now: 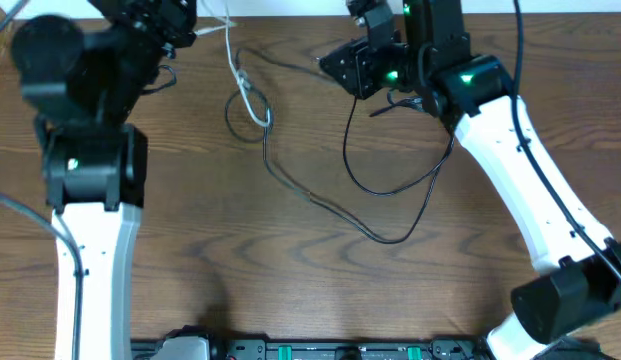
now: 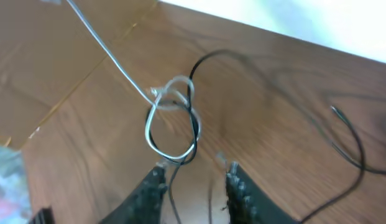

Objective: Untangle cables

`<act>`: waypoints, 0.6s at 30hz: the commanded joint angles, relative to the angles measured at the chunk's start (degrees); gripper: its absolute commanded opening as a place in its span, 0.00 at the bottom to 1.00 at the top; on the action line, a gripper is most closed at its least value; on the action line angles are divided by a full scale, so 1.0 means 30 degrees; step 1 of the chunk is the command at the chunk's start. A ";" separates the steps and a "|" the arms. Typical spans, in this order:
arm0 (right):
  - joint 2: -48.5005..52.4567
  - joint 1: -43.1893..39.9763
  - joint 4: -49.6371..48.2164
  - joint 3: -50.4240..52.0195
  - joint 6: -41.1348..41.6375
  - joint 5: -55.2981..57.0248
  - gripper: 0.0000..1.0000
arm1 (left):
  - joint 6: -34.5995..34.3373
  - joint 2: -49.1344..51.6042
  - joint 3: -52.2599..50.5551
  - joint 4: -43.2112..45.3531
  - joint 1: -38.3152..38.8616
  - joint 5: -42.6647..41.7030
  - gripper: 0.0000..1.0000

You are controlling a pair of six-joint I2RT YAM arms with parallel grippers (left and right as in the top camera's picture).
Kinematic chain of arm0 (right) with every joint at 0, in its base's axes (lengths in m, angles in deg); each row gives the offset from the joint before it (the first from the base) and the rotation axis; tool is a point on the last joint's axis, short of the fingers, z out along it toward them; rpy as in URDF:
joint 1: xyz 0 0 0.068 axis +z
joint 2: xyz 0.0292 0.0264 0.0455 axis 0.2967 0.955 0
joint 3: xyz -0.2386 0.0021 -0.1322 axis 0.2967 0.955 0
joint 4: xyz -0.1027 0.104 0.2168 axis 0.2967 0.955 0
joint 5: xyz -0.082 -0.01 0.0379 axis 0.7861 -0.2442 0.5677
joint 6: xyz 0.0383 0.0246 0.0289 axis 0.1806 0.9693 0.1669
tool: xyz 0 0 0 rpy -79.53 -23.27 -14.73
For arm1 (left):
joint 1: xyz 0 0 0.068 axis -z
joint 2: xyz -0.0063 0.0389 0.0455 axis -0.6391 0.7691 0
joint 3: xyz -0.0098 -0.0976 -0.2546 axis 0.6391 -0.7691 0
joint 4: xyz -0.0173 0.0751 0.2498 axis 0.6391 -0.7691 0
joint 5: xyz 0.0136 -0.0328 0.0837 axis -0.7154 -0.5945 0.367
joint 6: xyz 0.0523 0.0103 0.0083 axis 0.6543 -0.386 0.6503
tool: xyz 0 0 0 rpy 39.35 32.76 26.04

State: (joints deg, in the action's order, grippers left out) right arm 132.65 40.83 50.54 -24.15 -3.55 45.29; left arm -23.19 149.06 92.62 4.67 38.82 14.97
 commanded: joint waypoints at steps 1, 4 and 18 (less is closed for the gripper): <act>0.0583 0.0204 -0.0495 -0.0051 -0.1654 -0.2885 0.39 | -0.2113 -0.1239 0.0342 0.1064 0.0029 -0.0627 0.07; 0.0867 0.0517 -0.1129 -0.0051 -0.2608 -0.4109 0.56 | -0.2849 -0.1617 0.0342 0.1151 0.0029 -0.0641 0.07; 0.2106 0.3286 -0.4874 -0.0051 -0.2973 -0.4051 0.81 | -0.4889 -0.1778 0.0342 0.1158 0.0044 -0.1297 0.07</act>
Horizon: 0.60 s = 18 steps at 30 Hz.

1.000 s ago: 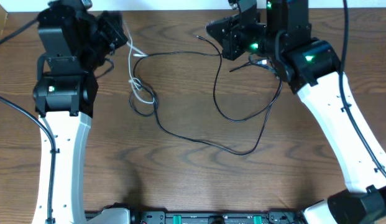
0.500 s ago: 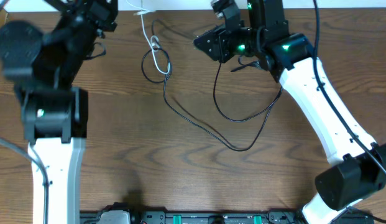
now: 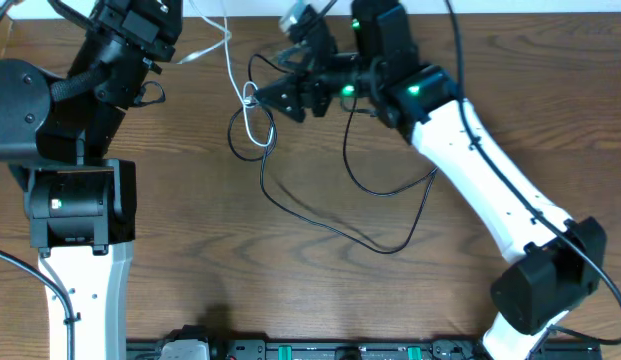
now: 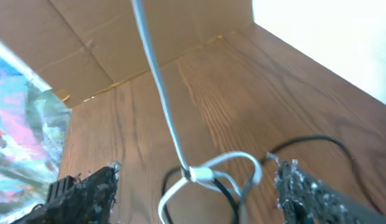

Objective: Untangle cables

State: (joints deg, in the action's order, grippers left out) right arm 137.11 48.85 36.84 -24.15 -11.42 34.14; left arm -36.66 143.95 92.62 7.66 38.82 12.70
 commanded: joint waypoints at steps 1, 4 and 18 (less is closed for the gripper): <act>0.0801 0.0889 -0.0641 -0.0051 -0.0350 -0.0255 0.82 | -0.0641 -0.0073 0.0342 0.0160 0.0044 -0.0605 0.08; 0.1158 0.1311 -0.1421 -0.0051 -0.0284 0.0597 0.84 | -0.1049 -0.0073 0.0342 0.0160 0.0044 -0.0831 0.07; 0.2798 0.1872 -0.4874 -0.0051 0.2747 0.2980 0.52 | -0.1086 -0.0066 0.0342 0.0015 0.0044 -0.1326 0.07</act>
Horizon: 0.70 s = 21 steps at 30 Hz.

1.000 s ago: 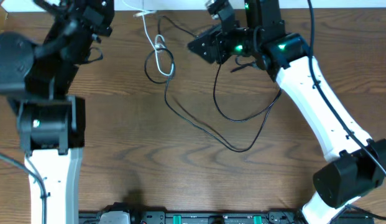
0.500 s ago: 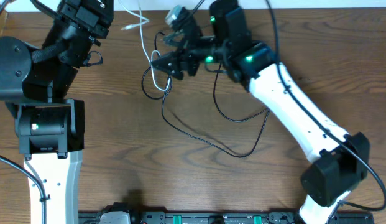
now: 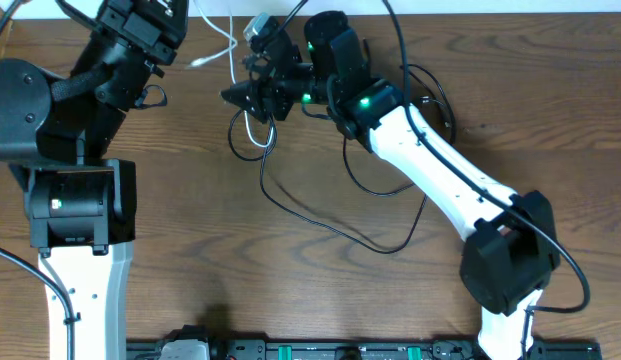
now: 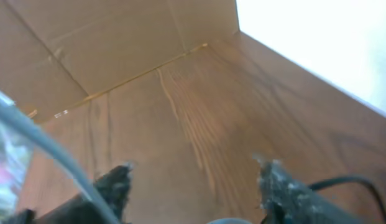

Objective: Untangle cables

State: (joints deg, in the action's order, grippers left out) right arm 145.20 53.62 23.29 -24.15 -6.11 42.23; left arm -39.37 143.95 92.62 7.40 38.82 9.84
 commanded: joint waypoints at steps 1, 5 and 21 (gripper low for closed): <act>0.0102 0.0313 -0.0408 -0.0051 0.0976 0.0284 0.42 | -0.0138 -0.0066 0.0342 0.0087 0.0044 -0.0364 0.07; -0.0117 -0.0051 -0.0350 -0.0058 0.2120 0.0342 0.01 | 0.2397 0.0000 0.0342 -0.1100 0.0044 -0.0189 0.08; -0.6120 -0.4568 0.6120 -0.0058 0.1086 0.2222 0.01 | 0.9785 0.2543 0.0335 -1.3464 0.0044 0.9187 0.07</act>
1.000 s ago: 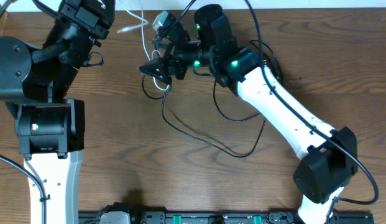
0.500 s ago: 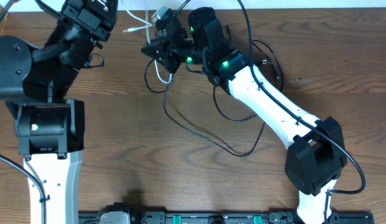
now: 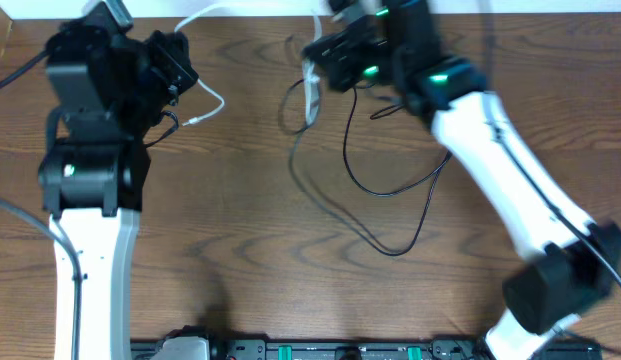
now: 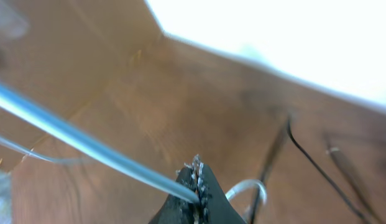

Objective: Untangle cables

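Observation:
The white cable (image 3: pixel 216 97) runs from the left arm across the table's back edge to my right gripper (image 3: pixel 312 72). In the right wrist view my right gripper (image 4: pixel 196 186) is shut on the white cable (image 4: pixel 87 148), which stretches away to the upper left. A white loop (image 4: pixel 250 185) curls just right of the jaws, beside the black cable (image 4: pixel 304 155). The black cable (image 3: pixel 390 190) lies in large loops on the wood at centre. My left gripper (image 3: pixel 176 62) sits at the back left next to the white cable's free end; its jaws are not discernible.
The wooden table (image 3: pixel 240 260) spreads toward the front. A pale wall or edge (image 4: pixel 292 43) runs along the back. Electronics (image 3: pixel 290 350) line the front edge. The right arm's white link (image 3: pixel 510 160) slants across the right side.
My right gripper was open astride the white cable at the knot; now it is shut on the cable and further right, the knot with it. The left arm has shifted and the cable's end lies lower.
My right gripper first stood open at the back centre, facing the white-and-black knot. It was then further left, wide open over the knot, then astride the white cable. Now it grips that cable, and the tangle sits further right.

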`<act>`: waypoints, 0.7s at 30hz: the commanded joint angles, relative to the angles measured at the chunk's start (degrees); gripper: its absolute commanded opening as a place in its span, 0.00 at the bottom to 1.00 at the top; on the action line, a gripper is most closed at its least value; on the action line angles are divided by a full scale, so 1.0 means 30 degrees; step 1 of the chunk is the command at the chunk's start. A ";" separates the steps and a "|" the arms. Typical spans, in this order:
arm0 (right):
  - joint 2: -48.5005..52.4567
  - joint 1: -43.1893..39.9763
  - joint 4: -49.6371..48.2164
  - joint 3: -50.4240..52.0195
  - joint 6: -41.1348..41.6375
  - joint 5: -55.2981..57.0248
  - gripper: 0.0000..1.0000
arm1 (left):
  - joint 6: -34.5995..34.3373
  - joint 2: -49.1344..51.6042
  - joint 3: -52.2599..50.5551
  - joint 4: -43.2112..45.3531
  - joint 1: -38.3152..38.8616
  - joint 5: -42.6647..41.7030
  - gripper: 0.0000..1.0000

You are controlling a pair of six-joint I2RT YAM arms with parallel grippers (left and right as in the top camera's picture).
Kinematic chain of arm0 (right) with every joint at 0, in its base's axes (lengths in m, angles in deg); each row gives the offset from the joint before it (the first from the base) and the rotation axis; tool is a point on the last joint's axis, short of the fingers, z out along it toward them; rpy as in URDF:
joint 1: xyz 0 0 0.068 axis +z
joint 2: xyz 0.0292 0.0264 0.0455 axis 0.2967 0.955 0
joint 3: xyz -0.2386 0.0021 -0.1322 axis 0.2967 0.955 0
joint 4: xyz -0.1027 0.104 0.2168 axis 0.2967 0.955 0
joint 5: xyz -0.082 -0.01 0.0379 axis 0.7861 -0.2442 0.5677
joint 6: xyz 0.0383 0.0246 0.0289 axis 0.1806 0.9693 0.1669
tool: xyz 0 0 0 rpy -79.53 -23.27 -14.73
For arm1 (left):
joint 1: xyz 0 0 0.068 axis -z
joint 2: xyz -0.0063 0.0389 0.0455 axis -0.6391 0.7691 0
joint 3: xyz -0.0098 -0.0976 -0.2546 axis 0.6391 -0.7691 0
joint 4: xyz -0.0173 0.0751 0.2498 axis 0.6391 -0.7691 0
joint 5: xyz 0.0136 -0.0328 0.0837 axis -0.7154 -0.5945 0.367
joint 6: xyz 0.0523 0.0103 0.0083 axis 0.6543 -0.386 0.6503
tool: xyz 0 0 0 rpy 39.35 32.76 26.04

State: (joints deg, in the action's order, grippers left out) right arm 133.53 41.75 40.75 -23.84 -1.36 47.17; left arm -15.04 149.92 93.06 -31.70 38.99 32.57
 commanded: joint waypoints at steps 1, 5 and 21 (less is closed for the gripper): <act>-0.2681 -0.0860 0.0437 -0.0160 -0.0495 0.0736 0.01 | 0.1683 0.0758 0.0189 -0.0634 -0.0022 0.1603 0.07; -0.4524 -0.1938 0.0780 -0.0160 -0.0474 0.0831 0.01 | 0.1821 0.1428 0.0189 -0.1027 -0.0029 0.1603 0.08; -0.5122 -0.1989 0.2419 -0.0160 0.0138 0.1195 0.01 | 0.2543 0.1982 0.0189 -0.1435 -0.0029 0.1064 0.07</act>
State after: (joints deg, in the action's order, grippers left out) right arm 118.56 35.30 49.12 -24.12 -1.30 50.12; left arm -9.97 155.45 93.06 -36.16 39.08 36.59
